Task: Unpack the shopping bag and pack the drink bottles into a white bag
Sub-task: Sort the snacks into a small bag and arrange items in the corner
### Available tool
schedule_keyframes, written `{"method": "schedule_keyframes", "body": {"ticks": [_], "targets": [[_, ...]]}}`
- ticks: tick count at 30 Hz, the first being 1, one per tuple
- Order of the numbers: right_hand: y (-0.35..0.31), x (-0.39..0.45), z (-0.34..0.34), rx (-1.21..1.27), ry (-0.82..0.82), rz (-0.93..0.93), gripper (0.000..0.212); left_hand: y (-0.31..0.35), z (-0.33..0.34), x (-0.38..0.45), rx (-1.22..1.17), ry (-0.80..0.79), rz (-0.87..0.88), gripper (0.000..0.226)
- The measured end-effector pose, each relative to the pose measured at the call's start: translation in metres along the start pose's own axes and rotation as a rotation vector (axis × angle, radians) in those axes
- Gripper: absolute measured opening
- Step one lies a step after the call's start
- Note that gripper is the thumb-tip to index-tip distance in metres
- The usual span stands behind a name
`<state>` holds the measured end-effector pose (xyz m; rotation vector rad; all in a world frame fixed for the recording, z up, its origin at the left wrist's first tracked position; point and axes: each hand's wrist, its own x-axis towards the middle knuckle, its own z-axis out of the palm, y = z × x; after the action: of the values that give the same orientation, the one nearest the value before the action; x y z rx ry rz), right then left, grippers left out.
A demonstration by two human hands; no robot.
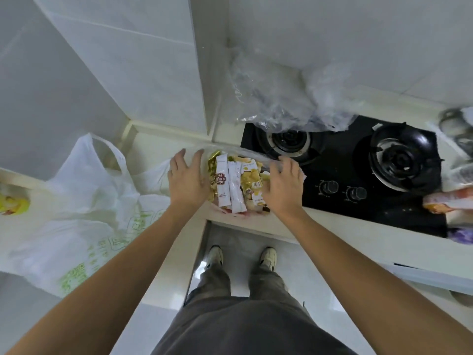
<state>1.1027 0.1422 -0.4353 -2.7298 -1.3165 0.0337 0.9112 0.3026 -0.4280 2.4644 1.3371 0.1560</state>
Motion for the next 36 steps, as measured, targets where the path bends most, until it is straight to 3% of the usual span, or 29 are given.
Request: {"method": "schedule_keyframes", "body": {"ticks": [2,5,7,9,11,14,24,28,30,36], "targets": [[0.018,-0.001,-0.004,-0.019,-0.006,0.143,0.06,-0.006,-0.002,0.013,-0.081,-0.084,-0.145,0.08],[0.038,0.002,-0.006,0.112,-0.169,0.408,0.057,-0.01,0.0,0.028,-0.232,-0.223,-0.276,0.081],[0.049,0.006,-0.004,0.285,-0.312,0.598,0.049,-0.011,0.002,0.034,-0.289,-0.263,-0.35,0.061],[0.058,0.009,-0.004,0.464,-0.351,0.673,0.028,-0.01,0.003,0.037,-0.307,-0.252,-0.368,0.038],[0.058,0.009,-0.007,0.605,-0.319,0.668,0.02,-0.006,0.003,0.037,-0.39,-0.217,-0.363,0.029],[0.047,0.01,-0.029,0.746,-0.214,0.615,0.033,0.004,-0.008,0.034,-0.466,-0.15,-0.319,0.038],[0.008,0.042,-0.124,0.865,0.144,0.407,0.043,0.034,-0.099,0.023,-0.65,0.189,-0.159,0.03],[0.004,0.039,-0.128,0.791,0.137,0.373,0.044,0.03,-0.114,0.018,-0.553,0.112,-0.193,0.029],[0.005,0.034,-0.123,0.693,0.102,0.36,0.033,0.029,-0.113,0.014,-0.512,0.057,-0.195,0.033],[0.009,0.014,-0.131,0.435,0.186,0.33,0.043,0.032,-0.126,0.001,-0.324,0.166,-0.162,0.037]]}}
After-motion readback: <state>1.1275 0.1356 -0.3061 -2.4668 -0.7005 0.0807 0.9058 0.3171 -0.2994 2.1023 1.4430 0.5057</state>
